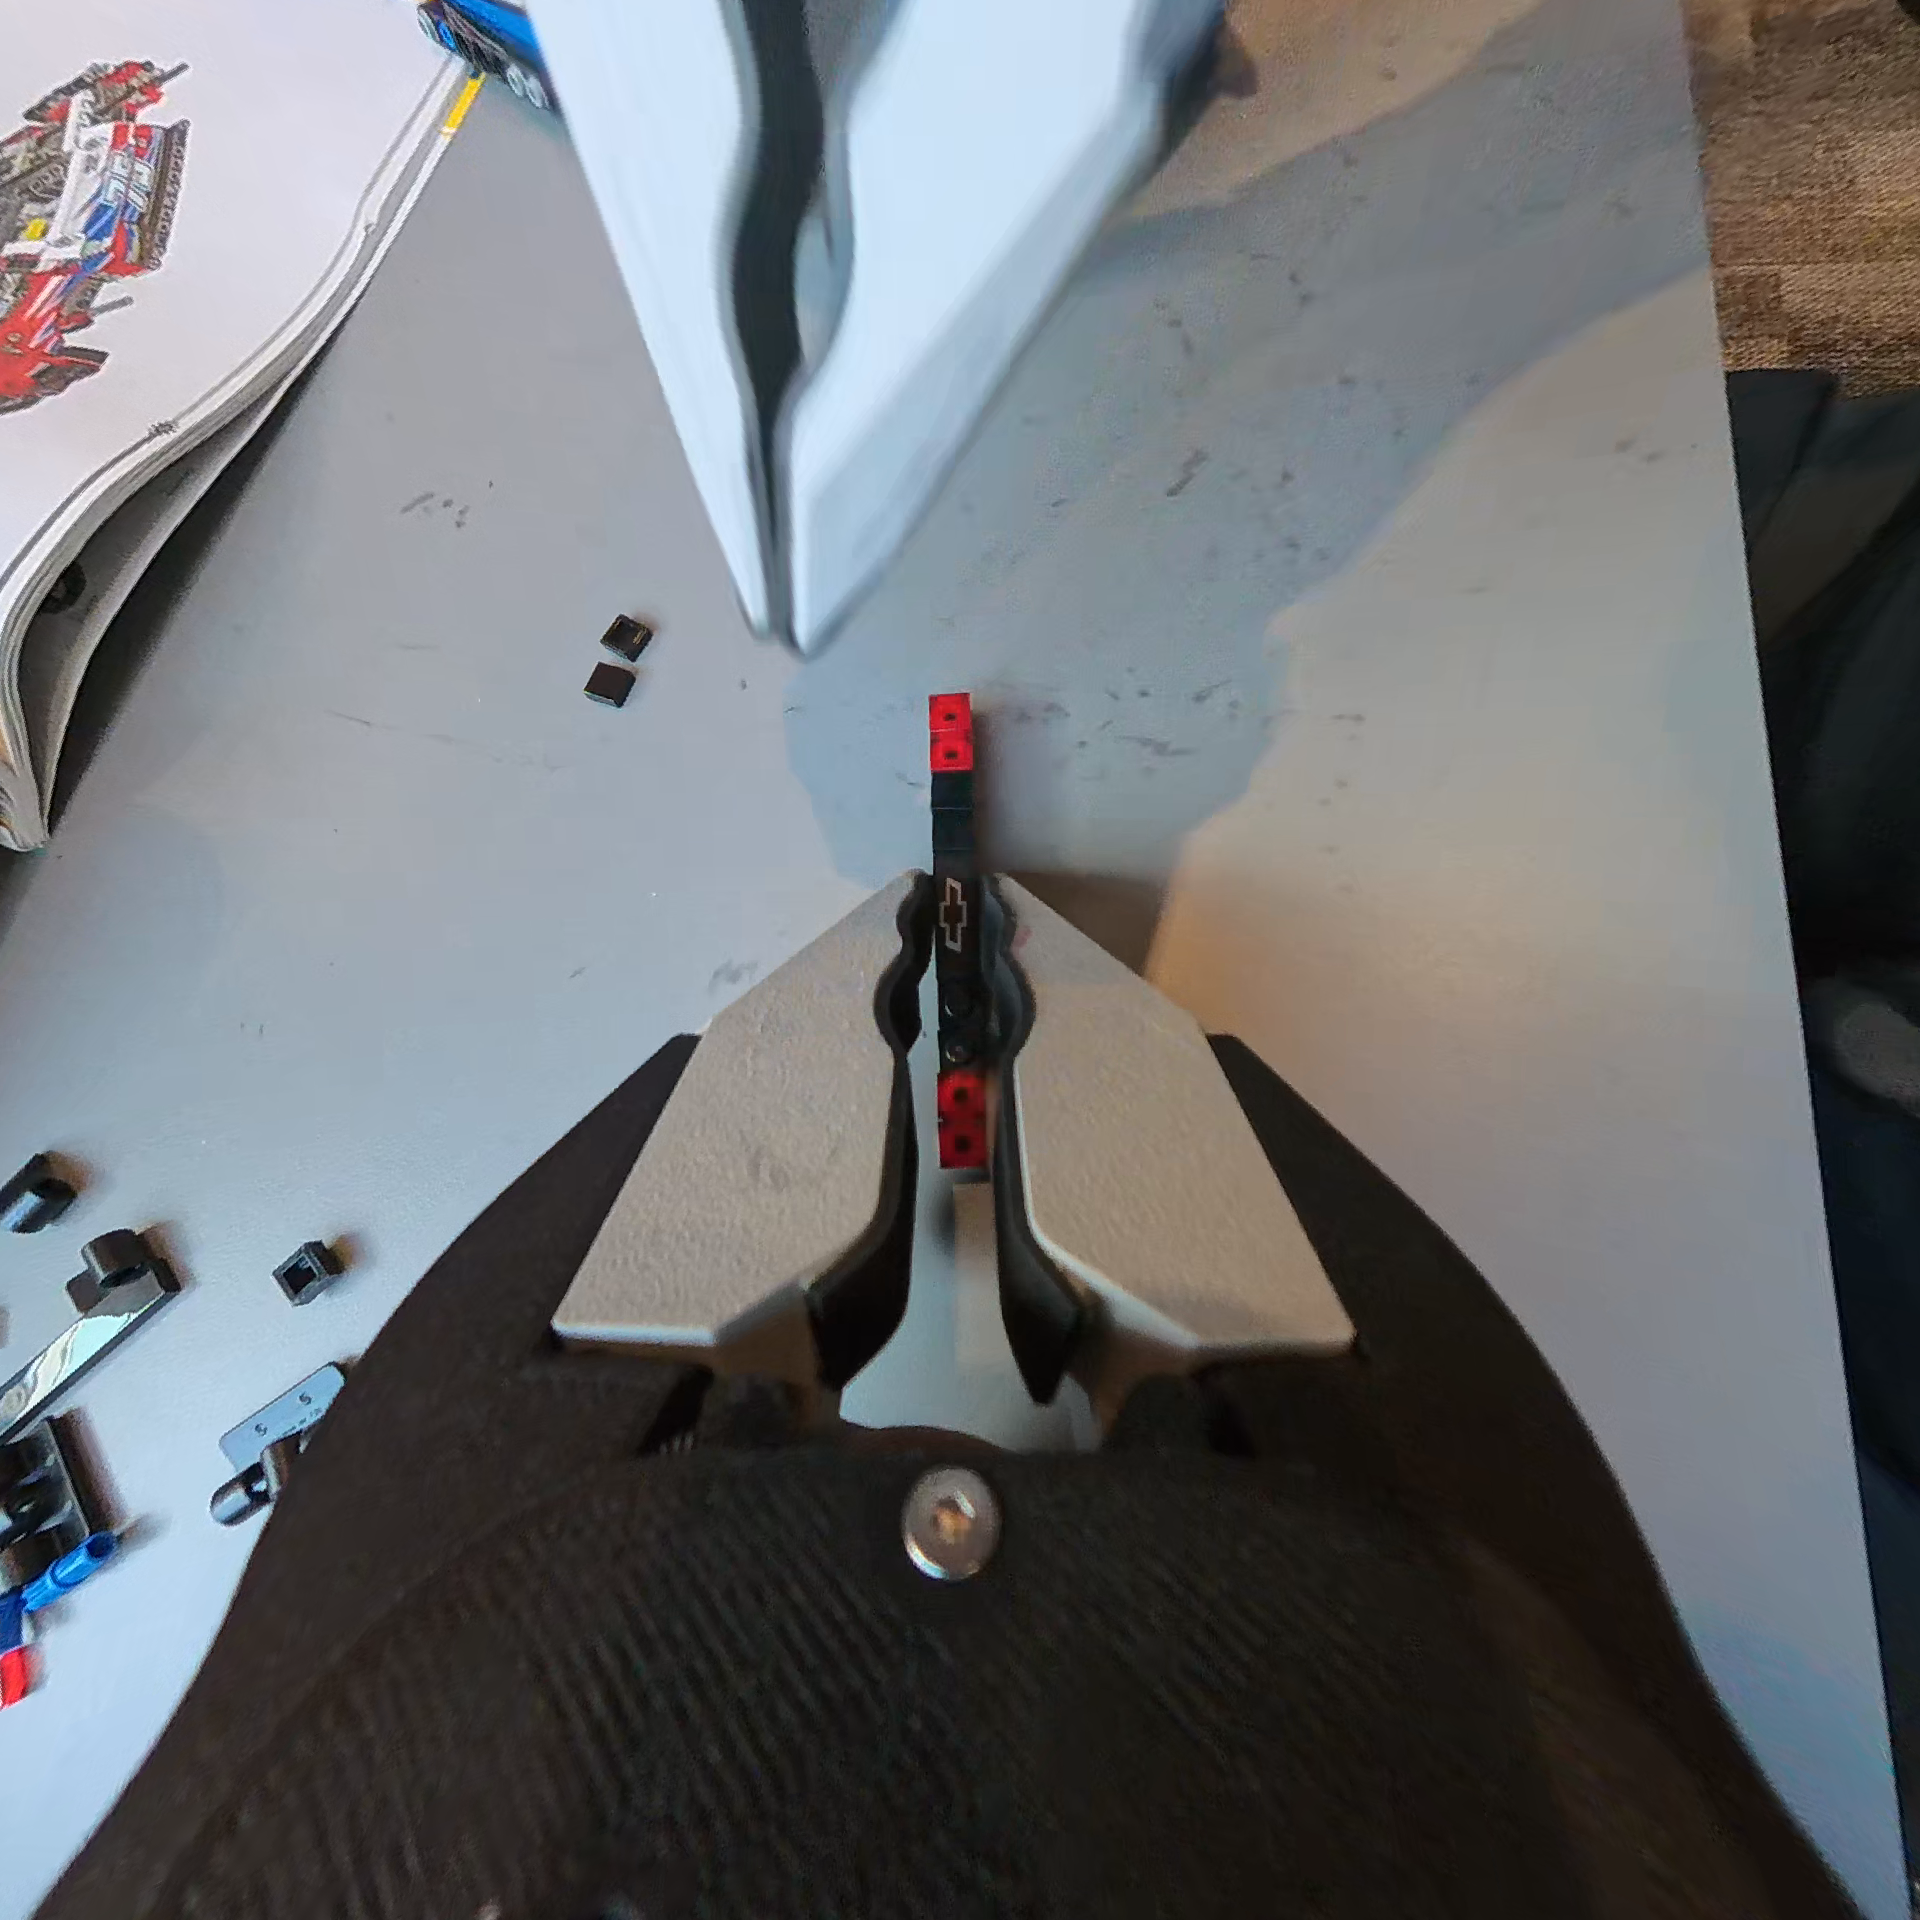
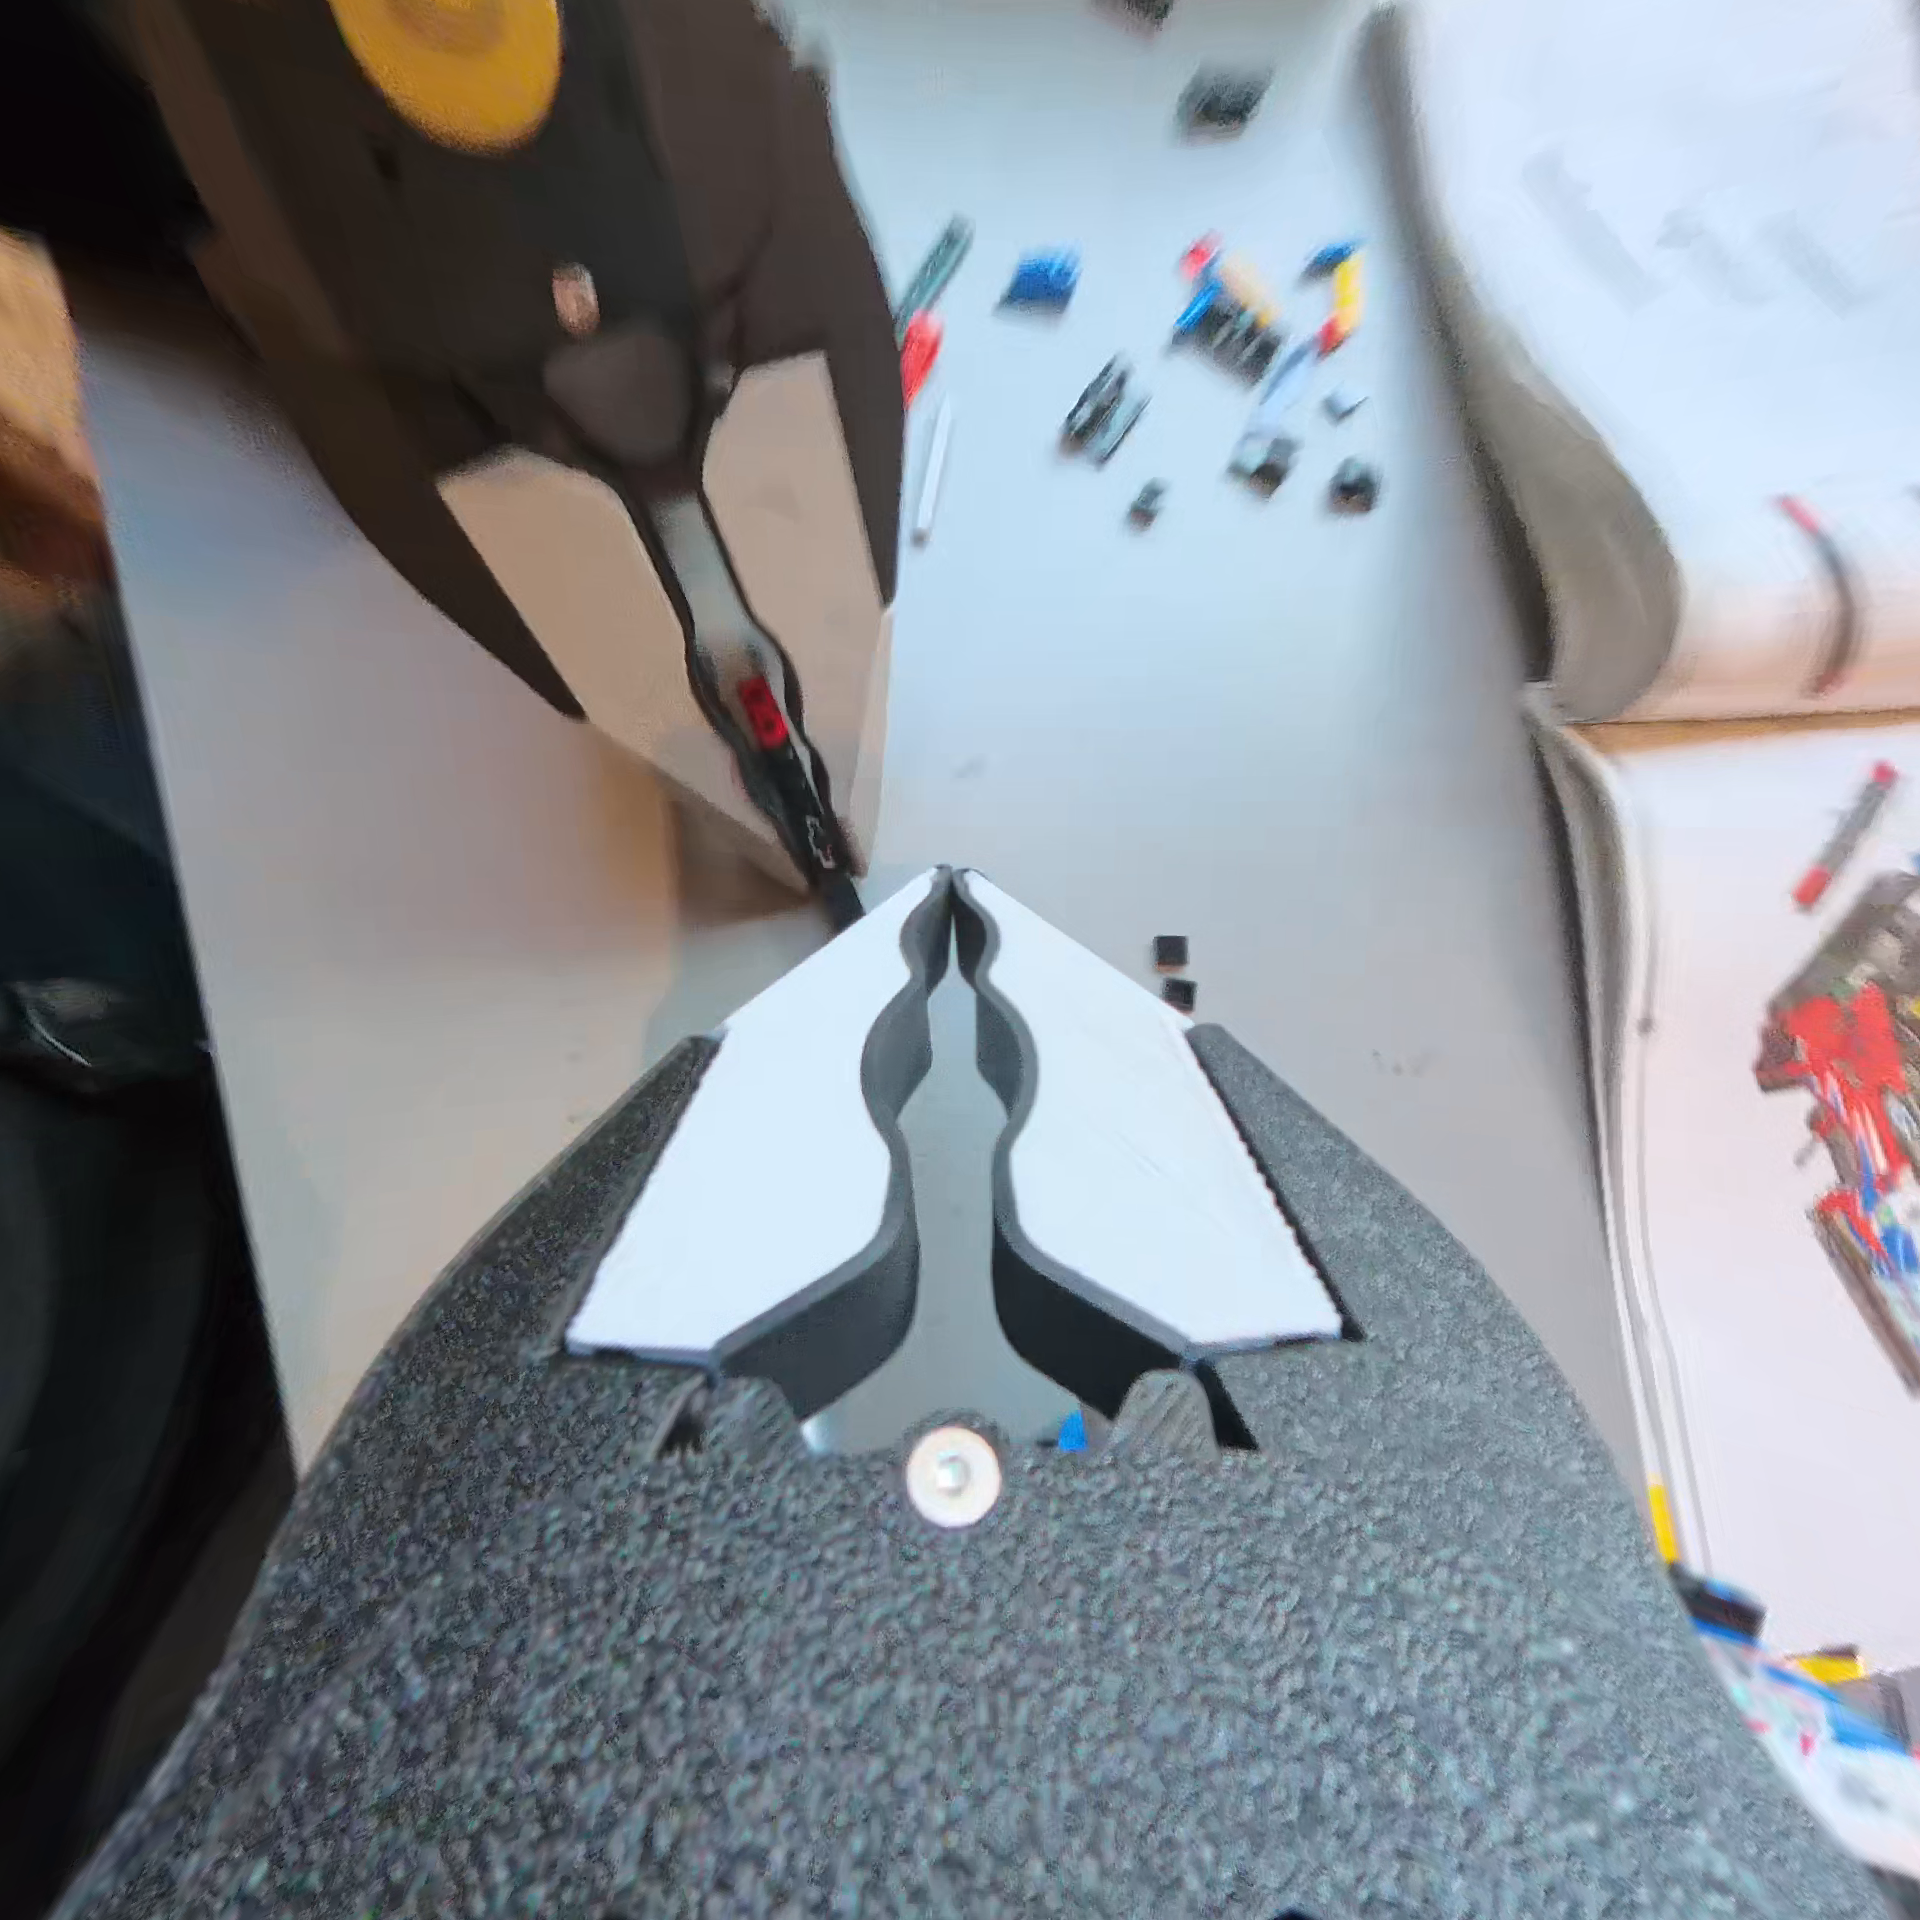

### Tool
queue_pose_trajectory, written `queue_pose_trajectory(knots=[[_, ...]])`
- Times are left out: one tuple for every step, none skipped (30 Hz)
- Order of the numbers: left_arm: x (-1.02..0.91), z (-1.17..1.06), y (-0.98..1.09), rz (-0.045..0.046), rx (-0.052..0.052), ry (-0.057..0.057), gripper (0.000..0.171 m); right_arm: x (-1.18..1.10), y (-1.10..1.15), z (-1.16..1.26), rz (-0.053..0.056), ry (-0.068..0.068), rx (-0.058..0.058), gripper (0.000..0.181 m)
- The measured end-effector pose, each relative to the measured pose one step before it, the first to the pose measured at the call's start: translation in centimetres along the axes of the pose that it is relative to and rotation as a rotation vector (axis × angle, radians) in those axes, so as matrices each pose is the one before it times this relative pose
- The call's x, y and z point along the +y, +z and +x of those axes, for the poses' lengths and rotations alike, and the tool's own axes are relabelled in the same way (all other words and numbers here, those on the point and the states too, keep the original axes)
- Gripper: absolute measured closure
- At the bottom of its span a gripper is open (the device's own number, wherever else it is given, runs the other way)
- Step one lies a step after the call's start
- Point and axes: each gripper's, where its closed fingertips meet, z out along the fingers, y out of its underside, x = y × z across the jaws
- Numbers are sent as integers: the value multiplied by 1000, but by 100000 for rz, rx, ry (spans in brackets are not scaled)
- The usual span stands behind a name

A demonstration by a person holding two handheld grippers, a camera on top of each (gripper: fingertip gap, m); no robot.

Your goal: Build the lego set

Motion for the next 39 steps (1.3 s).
queue_pose_trajectory(knots=[[20, -32, -25, -39, 50, -199, 166, -52, -842, 11, 2538, 3959, 731, 181], [23, -15, -35, -16, -38, -58, 167, 570, -491, -155, -838, 2774, 766, 181], [-1, -16, -20, -10, 126, -331, 167, 884, -237, -169, -2349, 1216, 1841, 181], [-8, -204, -13, 33, -794, -1153, 162, 946, -68, -283, -2388, -508, 2000, 181], [17, -245, -44, -101, -777, -2125, 154, 892, 36, -391, -2227, -1351, 1545, 181], [101, 45, -126, -710, 1071, -2406, 144, 786, 85, -439, -1940, -953, 1145, 181], [224, 175, -200, -1305, 1472, -1872, 139, 641, 151, -484, -1455, -185, 269, 181], [189, 75, -241, -465, 380, -783, 138, 520, 203, -499, -913, 397, -666, 181], [165, -88, -199, 88, -956, -416, 139, 408, 254, -355, -467, 727, -696, 181], [249, -161, -109, -352, -1186, -699, 139, 304, 257, -178, -200, 582, -404, 181], [66, -85, -71, 787, -412, -1713, 141, 31, 195, -42, 538, 66, -190, 181], [72, 149, -37, 697, 1137, -1639, 148, -334, 141, 138, 2007, -42, 266, 181], [70, 64, -50, 286, 243, -1108, 153, -560, 150, 272, 2434, 467, 92, 181], [48, -81, -55, 62, -954, 517, 161, -588, 201, 321, 1639, 877, -453, 181], [21, -165, -29, -17, -1754, 1749, 163, -589, 244, 300, 960, 368, -1108, 181], [-20, -205, 7, -174, -1654, 1571, 164, -613, 281, 298, 1116, -339, -1398, 181], [-16, -181, 39, -473, -761, 467, 165, -563, 311, 389, 1112, -435, -1080, 181], [-16, -2, 29, -678, 787, 336, 167, -382, 346, 438, 76, -560, -808, 181], [-8, -23, 29, -446, 661, 867, 166, -235, 357, 355, -748, -1253, -1191, 181], [-14, -137, 24, 1, 33, 344, 166, -106, 379, 233, -1385, -1549, -1469, 181], [-17, -49, 27, 279, 691, -541, 167, -42, 381, 13, -1733, -1411, -1965, 181], [-12, -3, 20, 481, 887, -1024, 167, -138, 348, -184, -1023, -1318, -2289, 181], [9, -8, -3, 220, 559, -818, 167, -235, 312, -186, -176, -1098, -1464, 181], [11, -4, -11, -8, -39, 11, 167, -200, 277, -110, -107, -937, -579, 181], [0, 3, 7, 37, -341, 706, 166, -25, 297, -114, -906, -763, -580, 181], [-8, 3, -1, 65, -209, 568, 166, 110, 291, -135, -1615, -587, -710, 181], [9, 10, 6, 0, 129, -73, 166, 135, 245, -144, -1500, -1012, -680, 181], [11, 8, -3, -54, 356, -314, 166, 49, 95, -98, -1018, -1844, -223, 181], [-12, 7, 11, 55, 236, -255, 166, 53, -38, 21, -1989, -2476, 549, 181], [-21, 6, 21, 10, 55, -25, 166, -115, -131, 216, -1732, -2302, 2201, 181], [-25, 14, 23, -1, -116, 114, 166, -565, -268, 246, 1643, -1821, 2776, 181], [-18, 4, 15, 21, -177, 155, 166, -672, -235, -270, 3152, -505, -1045, 181], [0, -5, 0, -11, -102, 63, 166, 240, 166, -326, -1899, 540, -2049, 181], [2, 3, -1, -13, -17, -82, 166, 718, 395, -51, -4264, -652, 88, 181], [-1, -5, -2, 64, 41, -128, 166, -106, 3, 16, 859, -1240, 1076, 181], [0, 3, 2, -30, -34, -219, 166, -51, -217, 7, -80, -244, 848, 181], [-2, -1, 1, 2, -94, 27, 167, -340, -284, 121, 2671, 691, 1008, 181], [11, 0, -5, 88, -111, 232, 166, -149, -121, 10, 2715, 2175, -967, 181], [1, -2, 2, -38, -9, -100, 166, 717, 314, -77, -2393, 2332, -2024, 181]])
